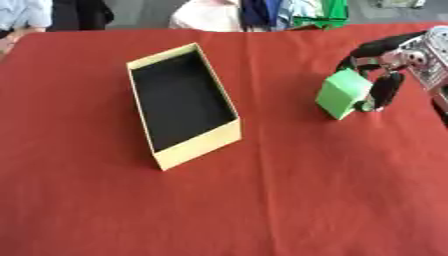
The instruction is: Pick up objects on the table and place them in the box.
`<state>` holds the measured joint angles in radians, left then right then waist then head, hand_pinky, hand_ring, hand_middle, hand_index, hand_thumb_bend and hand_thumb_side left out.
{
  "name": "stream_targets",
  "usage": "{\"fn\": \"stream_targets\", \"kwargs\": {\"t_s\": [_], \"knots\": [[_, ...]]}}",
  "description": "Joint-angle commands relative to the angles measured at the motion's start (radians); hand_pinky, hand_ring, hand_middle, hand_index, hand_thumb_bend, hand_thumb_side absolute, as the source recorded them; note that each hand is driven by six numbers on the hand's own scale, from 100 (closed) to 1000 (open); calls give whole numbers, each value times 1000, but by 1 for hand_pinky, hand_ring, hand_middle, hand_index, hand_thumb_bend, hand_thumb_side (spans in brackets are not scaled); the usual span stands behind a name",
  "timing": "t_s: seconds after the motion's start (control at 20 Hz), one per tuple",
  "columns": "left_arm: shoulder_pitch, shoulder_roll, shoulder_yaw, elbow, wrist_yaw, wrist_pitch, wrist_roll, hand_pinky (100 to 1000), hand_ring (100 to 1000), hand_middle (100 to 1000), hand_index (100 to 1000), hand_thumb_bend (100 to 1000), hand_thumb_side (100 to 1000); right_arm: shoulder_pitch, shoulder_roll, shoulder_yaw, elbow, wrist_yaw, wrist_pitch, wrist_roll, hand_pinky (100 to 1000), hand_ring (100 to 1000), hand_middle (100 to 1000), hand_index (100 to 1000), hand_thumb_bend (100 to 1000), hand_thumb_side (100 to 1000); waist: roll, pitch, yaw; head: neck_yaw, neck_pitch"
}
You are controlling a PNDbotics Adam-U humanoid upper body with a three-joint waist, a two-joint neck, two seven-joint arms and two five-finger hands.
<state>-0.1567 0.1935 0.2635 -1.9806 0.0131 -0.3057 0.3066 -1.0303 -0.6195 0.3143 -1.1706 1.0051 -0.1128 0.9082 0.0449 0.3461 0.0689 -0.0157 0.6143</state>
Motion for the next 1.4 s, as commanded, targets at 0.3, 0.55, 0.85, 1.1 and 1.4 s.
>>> {"fn": "stream_targets", "kwargs": {"t_s": [0.3,0.55,0.85,1.1,1.4], "knots": [[-9,16,4,-19,2,0,-3,570,621,598,726,100,397,-28,-12,-9,-22,-8,21,-1,737,668,576,675,136,100,11,-10,-4,2,-9],[-11,18,4,-19,4,1,-2,571,621,597,726,100,396,-35,-10,-13,-31,3,35,-1,728,654,541,618,100,100,10,-14,-7,4,-9],[-14,23,4,-19,6,1,0,571,620,597,726,100,394,-50,-5,-17,-46,35,54,-3,721,643,495,539,100,111,7,-23,-11,5,-9],[-16,27,4,-19,9,2,1,572,620,596,726,100,392,-73,8,-18,-56,58,67,-12,716,630,465,506,100,100,4,-34,-14,6,-8],[-17,34,3,-19,13,4,2,573,620,596,726,100,386,-127,66,-16,-64,79,66,-7,717,625,452,493,100,156,-1,-52,-15,2,-1]]}}
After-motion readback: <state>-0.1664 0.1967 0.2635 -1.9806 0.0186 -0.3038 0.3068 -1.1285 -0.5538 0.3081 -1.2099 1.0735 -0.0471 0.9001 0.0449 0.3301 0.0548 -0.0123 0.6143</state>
